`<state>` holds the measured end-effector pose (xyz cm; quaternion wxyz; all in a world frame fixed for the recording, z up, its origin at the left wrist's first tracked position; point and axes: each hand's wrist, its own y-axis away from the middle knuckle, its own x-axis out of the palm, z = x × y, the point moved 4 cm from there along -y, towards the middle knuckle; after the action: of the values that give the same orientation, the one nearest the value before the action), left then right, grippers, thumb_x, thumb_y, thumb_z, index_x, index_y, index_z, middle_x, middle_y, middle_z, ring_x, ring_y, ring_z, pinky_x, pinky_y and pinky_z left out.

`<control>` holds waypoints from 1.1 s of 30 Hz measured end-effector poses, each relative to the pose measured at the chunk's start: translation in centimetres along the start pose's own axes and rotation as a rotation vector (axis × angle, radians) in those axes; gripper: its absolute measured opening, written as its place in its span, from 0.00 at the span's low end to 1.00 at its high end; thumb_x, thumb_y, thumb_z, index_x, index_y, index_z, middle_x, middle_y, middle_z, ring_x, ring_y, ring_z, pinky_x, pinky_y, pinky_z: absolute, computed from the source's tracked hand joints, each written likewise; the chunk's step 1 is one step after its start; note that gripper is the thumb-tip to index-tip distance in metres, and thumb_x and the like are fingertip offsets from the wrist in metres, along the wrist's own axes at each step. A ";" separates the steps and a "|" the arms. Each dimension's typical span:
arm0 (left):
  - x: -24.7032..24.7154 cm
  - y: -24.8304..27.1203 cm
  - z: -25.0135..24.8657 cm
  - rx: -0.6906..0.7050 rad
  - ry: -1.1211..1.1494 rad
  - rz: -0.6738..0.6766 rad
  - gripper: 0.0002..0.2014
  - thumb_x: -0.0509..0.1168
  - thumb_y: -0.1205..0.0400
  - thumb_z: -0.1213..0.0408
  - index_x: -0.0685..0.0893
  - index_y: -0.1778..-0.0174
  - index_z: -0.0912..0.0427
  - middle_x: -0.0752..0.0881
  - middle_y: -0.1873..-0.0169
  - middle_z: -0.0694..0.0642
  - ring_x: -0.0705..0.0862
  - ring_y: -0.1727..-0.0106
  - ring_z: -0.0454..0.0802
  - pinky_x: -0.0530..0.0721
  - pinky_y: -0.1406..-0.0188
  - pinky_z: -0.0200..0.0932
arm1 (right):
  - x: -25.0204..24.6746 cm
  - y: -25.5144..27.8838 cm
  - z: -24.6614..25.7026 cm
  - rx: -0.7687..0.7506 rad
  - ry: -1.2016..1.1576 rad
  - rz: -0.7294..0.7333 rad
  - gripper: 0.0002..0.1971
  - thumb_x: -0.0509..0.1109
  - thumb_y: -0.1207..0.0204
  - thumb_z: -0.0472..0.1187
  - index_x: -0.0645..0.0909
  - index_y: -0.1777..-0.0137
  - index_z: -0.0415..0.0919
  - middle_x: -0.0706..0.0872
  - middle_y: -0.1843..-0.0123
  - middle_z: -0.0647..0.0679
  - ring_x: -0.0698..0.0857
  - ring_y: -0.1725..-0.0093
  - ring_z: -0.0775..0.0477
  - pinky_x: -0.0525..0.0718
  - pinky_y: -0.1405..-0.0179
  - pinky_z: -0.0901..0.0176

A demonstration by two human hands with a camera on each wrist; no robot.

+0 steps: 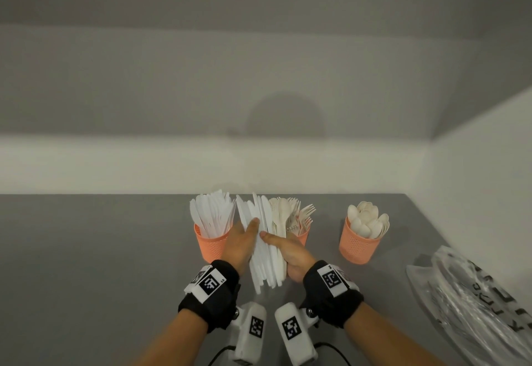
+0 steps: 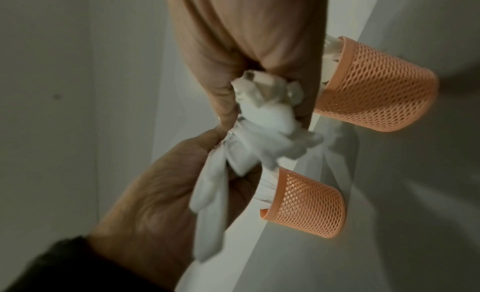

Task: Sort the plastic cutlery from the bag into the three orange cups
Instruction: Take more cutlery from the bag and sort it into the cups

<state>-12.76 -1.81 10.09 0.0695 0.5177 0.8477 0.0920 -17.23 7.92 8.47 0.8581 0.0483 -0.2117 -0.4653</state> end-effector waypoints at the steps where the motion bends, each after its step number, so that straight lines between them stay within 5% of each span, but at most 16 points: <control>1: 0.0 -0.1 0.1 0.006 -0.009 -0.008 0.17 0.54 0.13 0.58 0.77 0.34 0.63 0.86 0.44 0.61 0.86 0.44 0.57 0.83 0.39 0.57 | 0.0 0.0 -0.1 0.000 -0.001 -0.010 0.09 0.68 0.22 0.33 0.80 0.45 0.44 0.89 0.55 0.48 0.88 0.56 0.52 0.87 0.62 0.63; 4: -0.8 -0.6 0.3 0.003 0.030 -0.082 0.16 0.51 0.12 0.61 0.77 0.39 0.68 0.86 0.52 0.63 0.86 0.53 0.58 0.86 0.50 0.53 | -0.1 0.0 -0.1 0.023 0.021 -0.032 0.07 0.67 0.22 0.33 0.81 0.46 0.41 0.88 0.59 0.46 0.87 0.63 0.51 0.87 0.64 0.61; 8: -3.3 -0.7 -0.6 -0.027 0.323 -0.166 0.08 0.50 0.12 0.63 0.72 0.45 0.61 0.79 0.69 0.59 0.81 0.69 0.51 0.85 0.68 0.45 | -0.3 -0.2 -0.3 0.084 0.056 -0.063 0.01 0.66 0.21 0.35 0.77 0.52 0.38 0.82 0.65 0.45 0.83 0.77 0.56 0.81 0.77 0.63; 12: -7.1 -2.3 -3.2 0.152 0.361 -0.318 0.13 0.61 0.16 0.57 0.72 0.65 0.58 0.69 0.81 0.52 0.68 0.86 0.41 0.74 0.83 0.36 | 0.2 -0.6 0.1 0.091 0.029 -0.002 0.02 0.66 0.21 0.37 0.78 0.54 0.40 0.86 0.63 0.47 0.81 0.76 0.56 0.81 0.75 0.63; 15: -9.2 -3.6 -5.9 0.314 0.214 -0.412 0.20 0.67 0.21 0.52 0.70 0.75 0.57 0.70 0.90 0.45 0.68 0.87 0.41 0.72 0.76 0.40 | 1.0 -0.8 0.7 0.085 0.023 0.050 0.04 0.66 0.21 0.38 0.78 0.57 0.40 0.85 0.70 0.49 0.81 0.76 0.55 0.81 0.74 0.61; 19: -9.9 -5.5 -7.3 0.427 0.146 -0.460 0.23 0.66 0.21 0.51 0.70 0.78 0.59 0.71 0.88 0.47 0.73 0.86 0.41 0.78 0.71 0.41 | 1.5 -1.0 1.3 0.067 0.014 0.077 0.08 0.66 0.20 0.38 0.78 0.61 0.38 0.83 0.74 0.49 0.81 0.77 0.53 0.83 0.74 0.60; 26: -8.7 -8.2 -3.5 0.404 -0.060 -0.373 0.16 0.71 0.24 0.58 0.80 0.68 0.68 0.80 0.76 0.58 0.80 0.79 0.38 0.79 0.69 0.34 | 0.9 -2.0 1.4 0.029 0.067 0.085 0.02 0.65 0.20 0.38 0.78 0.53 0.41 0.84 0.69 0.49 0.79 0.75 0.55 0.80 0.73 0.62; 31: -9.0 -9.1 -1.1 0.430 -0.176 -0.371 0.09 0.73 0.26 0.68 0.78 0.60 0.53 0.82 0.68 0.56 0.83 0.63 0.53 0.82 0.56 0.44 | 1.1 -2.2 0.8 0.051 0.103 0.108 0.02 0.65 0.20 0.39 0.78 0.52 0.42 0.84 0.67 0.49 0.81 0.74 0.56 0.82 0.72 0.63; 33: -8.9 -9.2 -1.3 0.506 -0.288 -0.374 0.05 0.70 0.23 0.68 0.79 0.58 0.56 0.80 0.69 0.54 0.80 0.65 0.52 0.80 0.60 0.43 | 1.2 -2.3 0.5 0.062 0.109 0.115 0.02 0.65 0.20 0.39 0.78 0.51 0.43 0.85 0.66 0.49 0.81 0.72 0.56 0.82 0.70 0.62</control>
<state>-16.92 -13.99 9.48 0.0735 0.3618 0.9054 -0.2097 -18.64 5.67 8.64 0.8916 0.0880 -0.1815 -0.4053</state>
